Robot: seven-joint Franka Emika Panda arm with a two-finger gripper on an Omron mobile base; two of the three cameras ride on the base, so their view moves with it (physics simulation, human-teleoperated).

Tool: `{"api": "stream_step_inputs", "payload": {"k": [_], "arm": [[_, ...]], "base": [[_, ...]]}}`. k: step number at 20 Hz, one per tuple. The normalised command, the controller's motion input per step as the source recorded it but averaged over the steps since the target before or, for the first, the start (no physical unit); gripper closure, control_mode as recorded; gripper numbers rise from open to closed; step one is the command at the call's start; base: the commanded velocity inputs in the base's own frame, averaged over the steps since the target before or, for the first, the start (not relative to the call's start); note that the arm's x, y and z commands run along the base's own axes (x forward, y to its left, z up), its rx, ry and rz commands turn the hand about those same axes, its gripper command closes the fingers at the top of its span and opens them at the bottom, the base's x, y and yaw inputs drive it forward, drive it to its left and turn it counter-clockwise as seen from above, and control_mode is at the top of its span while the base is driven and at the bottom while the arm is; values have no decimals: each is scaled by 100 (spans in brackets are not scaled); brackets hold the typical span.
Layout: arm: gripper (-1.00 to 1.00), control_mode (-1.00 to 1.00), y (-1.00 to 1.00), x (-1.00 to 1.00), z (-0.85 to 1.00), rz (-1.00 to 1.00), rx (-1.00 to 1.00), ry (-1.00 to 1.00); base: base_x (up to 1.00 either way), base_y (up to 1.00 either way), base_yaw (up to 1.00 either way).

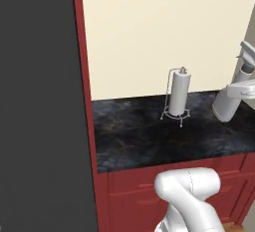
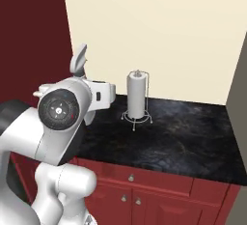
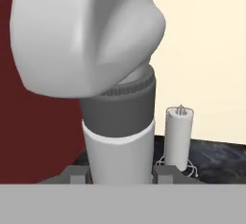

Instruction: Move the cutting board and knife to the sink. Then move spray from the cabinet to the counter.

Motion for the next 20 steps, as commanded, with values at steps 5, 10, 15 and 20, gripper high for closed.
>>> {"api": "stream_step_inputs", "payload": {"k": [5,10,15,20], "arm": [[100,100,0,0,0,0,0,0],[100,100,0,0,0,0,0,0],[100,100,0,0,0,0,0,0],[100,100,0,0,0,0,0,0]], "base": [[98,-9,1],[64,0,1],[20,0,0],[2,0,0]]}}
